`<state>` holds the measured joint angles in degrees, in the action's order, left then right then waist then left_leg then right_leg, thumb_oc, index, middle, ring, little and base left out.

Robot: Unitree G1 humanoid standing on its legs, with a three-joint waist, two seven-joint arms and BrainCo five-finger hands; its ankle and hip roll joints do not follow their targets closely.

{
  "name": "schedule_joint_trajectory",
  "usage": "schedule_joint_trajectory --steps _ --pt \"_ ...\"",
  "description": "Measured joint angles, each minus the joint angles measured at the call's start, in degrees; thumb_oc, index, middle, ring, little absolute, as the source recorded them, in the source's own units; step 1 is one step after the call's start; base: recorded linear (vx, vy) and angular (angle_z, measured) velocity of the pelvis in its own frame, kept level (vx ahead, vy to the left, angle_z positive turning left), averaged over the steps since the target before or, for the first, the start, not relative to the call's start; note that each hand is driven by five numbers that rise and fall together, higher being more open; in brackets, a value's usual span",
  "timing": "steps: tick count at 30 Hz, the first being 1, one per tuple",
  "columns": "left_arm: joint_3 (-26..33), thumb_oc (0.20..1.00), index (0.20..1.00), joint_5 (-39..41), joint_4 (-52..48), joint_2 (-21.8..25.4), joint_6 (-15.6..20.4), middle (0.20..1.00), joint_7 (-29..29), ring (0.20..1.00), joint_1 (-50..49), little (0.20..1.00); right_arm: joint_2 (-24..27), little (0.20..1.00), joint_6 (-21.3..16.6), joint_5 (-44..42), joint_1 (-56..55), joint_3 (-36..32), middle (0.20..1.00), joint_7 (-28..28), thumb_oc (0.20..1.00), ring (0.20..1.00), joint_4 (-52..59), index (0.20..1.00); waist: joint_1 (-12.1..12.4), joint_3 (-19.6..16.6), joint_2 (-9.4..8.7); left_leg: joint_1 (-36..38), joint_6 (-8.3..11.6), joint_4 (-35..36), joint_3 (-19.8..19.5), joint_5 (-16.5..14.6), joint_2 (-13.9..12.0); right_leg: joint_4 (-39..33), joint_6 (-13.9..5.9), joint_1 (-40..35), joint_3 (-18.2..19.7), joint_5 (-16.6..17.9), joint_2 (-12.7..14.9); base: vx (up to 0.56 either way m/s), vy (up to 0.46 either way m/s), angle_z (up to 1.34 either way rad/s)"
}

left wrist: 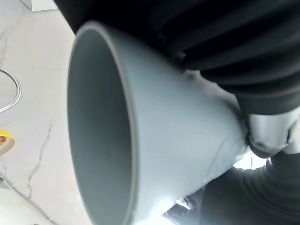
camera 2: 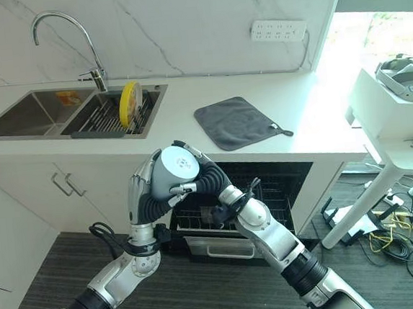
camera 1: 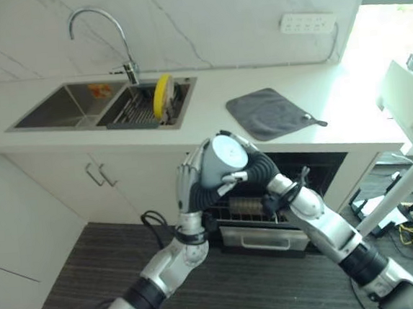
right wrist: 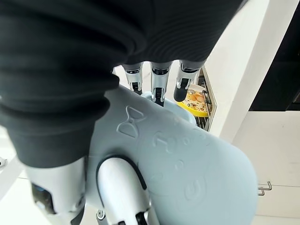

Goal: Place the dishes in the dishwasher.

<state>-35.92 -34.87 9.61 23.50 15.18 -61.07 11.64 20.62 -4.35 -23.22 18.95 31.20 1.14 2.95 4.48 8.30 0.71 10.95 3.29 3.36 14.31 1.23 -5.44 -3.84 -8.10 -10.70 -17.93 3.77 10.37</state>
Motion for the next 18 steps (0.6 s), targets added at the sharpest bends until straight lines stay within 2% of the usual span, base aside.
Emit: schedule_joint_trajectory --steps 11,18 --pt "0.4 0.2 0.2 0.6 -1.2 -0.1 0.0 0.2 -0.8 0.2 0.2 0.2 -1.8 1.0 -1.7 -7.3 0.0 1.6 1.0 -2.2 1.0 1.0 -0.3 1.0 0.1 0.1 0.06 0.1 -0.03 0.5 0.0 0.0 0.5 -0.1 -0.3 0.0 -0.1 -0.2 0.2 0.0 0.0 0.0" --pt "0.5 0.2 0.2 0.7 -1.5 -0.3 0.0 0.2 -1.5 0.2 0.3 0.2 -2.2 1.0 -2.7 -7.3 0.0 2.0 1.0 -3.0 1.0 1.0 -0.3 1.0 0.2 0.3 0.54 0.1 -0.03 0.5 0.0 0.0 0.5 -0.1 -0.31 0.0 -0.1 -0.2 0.2 0.0 0.0 0.0"
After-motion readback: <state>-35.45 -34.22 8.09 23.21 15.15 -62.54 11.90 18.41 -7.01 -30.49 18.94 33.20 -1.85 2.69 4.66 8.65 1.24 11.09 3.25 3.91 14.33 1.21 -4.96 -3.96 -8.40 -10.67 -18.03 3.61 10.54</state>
